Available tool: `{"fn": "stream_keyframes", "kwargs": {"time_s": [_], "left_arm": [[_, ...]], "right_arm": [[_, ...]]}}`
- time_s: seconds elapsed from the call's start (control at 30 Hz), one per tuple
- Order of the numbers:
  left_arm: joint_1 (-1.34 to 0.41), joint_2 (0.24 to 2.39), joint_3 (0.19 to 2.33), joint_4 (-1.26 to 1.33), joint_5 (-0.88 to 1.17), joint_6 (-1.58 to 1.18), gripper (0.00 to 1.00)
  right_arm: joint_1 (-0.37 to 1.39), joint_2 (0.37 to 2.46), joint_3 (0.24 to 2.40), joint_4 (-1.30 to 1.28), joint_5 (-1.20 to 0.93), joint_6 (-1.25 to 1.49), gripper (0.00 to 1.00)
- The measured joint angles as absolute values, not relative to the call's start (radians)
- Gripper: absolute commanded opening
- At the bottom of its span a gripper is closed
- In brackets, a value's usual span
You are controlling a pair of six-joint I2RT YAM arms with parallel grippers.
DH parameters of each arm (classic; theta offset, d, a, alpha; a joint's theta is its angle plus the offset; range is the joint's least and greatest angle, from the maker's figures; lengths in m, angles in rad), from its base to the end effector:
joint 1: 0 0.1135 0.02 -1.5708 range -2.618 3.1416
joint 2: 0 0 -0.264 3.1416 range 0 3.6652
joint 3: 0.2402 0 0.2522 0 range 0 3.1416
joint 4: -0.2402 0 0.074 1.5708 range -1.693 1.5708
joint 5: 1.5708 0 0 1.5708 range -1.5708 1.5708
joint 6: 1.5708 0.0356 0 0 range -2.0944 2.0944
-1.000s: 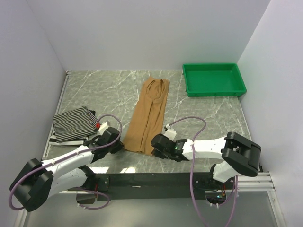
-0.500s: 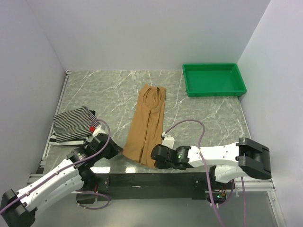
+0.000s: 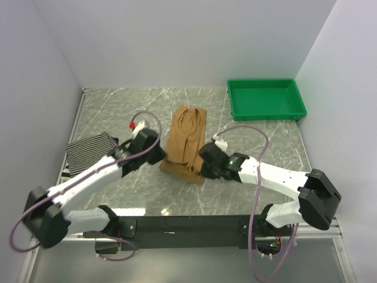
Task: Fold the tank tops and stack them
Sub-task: Fold the tank top
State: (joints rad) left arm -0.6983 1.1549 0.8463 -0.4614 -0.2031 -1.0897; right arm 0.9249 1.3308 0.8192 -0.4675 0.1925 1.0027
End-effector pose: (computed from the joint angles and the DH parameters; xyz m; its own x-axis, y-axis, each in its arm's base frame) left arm 0.1908 -0.1508 0.2620 -0.7066 -0.5405 -0.4567 -0.2326 0.7870 -0.5714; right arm 0.1625 0.2043 0.2119 -0.8753 0.2132 -0.4339 0.0340 0.9224 0.3847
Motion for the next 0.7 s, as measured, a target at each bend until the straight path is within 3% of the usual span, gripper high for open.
{"fn": "stream_keyframes", "kwargs": {"time_s": [0.13,0.23,0.3,0.37,0.43,0.53,0.7], "left_arm": [[-0.624,1.351,0.998,-0.403,-0.201,-1.053,0.01],[-0.553,1.488,1.067,-0.362,-0.189,-1.030,0.01],[-0.511,1.588,1.115,-0.338,-0.168,-1.007,0.13],[-0.476,1.700,1.171,-0.313,-0.142,-0.981,0.33],[-0.437,1.826,1.227,-0.263,-0.089,-0.945,0.55],[-0.398,1.908,1.225,-0.197,-0.021,-0.919,0.67],[-0.357,1.843,1.162,-0.175,0.002,-0.903,0.65]], "right_arm": [[0.790,1.405,0.942,-0.468,0.155,0.894,0.01],[0.706,1.502,1.029,-0.445,0.116,0.826,0.09],[0.657,1.592,1.091,-0.434,0.086,0.786,0.26],[0.625,1.678,1.146,-0.422,0.061,0.757,0.42],[0.591,1.759,1.185,-0.402,0.038,0.728,0.51],[0.567,1.798,1.192,-0.403,0.031,0.696,0.60],[0.555,1.768,1.196,-0.419,0.088,0.671,0.60]]}}
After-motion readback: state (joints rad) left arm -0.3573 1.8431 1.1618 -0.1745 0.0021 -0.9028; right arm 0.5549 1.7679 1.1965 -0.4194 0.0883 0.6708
